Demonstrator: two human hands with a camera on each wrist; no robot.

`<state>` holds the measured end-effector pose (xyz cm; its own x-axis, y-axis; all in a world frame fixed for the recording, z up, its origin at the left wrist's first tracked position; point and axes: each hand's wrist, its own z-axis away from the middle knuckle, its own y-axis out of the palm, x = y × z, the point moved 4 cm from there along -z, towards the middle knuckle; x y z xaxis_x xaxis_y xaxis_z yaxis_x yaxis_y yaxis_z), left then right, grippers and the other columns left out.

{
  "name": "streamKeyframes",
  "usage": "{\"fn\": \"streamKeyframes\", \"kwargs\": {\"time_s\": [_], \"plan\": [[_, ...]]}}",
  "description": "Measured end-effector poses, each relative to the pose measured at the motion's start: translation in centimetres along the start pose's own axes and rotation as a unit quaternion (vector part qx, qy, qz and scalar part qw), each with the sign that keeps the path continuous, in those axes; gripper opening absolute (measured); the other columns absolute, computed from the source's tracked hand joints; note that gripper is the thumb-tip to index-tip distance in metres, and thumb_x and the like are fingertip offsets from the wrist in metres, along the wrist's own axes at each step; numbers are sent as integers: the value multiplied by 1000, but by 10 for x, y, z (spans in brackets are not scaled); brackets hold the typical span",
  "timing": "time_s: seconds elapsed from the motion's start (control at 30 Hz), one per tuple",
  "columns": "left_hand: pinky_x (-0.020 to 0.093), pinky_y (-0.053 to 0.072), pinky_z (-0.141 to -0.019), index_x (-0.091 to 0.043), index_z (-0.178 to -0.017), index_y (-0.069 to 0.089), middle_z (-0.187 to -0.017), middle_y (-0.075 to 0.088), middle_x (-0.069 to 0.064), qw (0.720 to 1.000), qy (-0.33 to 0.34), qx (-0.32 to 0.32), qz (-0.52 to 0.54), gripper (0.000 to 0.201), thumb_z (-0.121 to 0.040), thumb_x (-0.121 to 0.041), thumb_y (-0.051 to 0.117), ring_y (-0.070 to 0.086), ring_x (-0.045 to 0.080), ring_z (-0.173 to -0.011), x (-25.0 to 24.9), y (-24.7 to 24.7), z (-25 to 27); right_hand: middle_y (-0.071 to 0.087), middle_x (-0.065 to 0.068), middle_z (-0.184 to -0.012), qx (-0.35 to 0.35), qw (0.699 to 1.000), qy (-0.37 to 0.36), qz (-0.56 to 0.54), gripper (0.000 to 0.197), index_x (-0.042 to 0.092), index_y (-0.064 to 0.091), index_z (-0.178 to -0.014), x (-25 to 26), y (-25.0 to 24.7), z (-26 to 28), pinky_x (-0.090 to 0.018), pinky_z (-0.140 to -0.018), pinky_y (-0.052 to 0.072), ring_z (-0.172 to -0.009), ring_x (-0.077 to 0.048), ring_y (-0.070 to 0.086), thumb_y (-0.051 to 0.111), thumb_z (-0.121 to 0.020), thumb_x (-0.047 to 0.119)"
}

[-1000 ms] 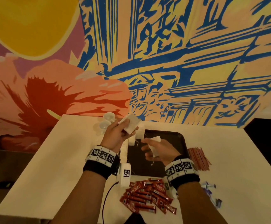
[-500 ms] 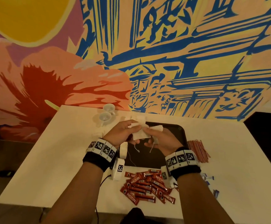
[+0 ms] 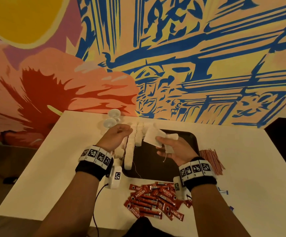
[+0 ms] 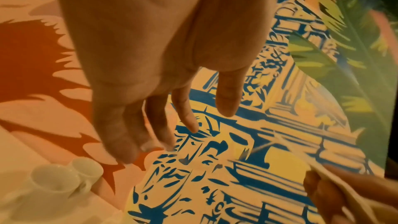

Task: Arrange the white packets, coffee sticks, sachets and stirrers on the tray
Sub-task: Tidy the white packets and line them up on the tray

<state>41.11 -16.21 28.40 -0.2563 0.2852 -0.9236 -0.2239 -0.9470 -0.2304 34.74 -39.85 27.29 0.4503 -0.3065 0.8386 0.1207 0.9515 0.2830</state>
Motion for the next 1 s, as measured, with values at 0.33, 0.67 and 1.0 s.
{"fn": "streamKeyframes", "kwargs": {"time_s": [0.33, 0.67, 1.0], "plan": [[27, 57, -85, -16, -124, 66, -114, 73, 1, 984, 51, 169, -5, 35, -92, -30, 71, 70, 14, -106, -14, 63, -28, 73, -17, -119, 24, 999, 19, 12, 38, 6, 71, -119, 6, -8, -33, -34, -78, 61, -96, -23, 72, 82, -85, 22], [23, 57, -65, -14, -69, 62, -66, 58, -4, 994, 23, 67, -87, 24, -92, -12, 69, 60, 12, -65, -10, 63, -100, 67, -21, -119, -26, 977, 59, -206, 35, 5, 50, -128, 4, -52, -71, -42, -79, 62, -88, -31, 71, 55, -98, 21], [36, 46, -77, -20, -86, 61, -86, 63, 3, 939, 48, 45, -337, 13, -95, -29, 62, 63, 29, -87, 1, 49, -202, 64, -18, -116, -63, 992, 100, -35, 31, 1, 65, -123, -1, -87, -111, -46, -88, 62, -99, -30, 66, 59, -93, -3]]}}
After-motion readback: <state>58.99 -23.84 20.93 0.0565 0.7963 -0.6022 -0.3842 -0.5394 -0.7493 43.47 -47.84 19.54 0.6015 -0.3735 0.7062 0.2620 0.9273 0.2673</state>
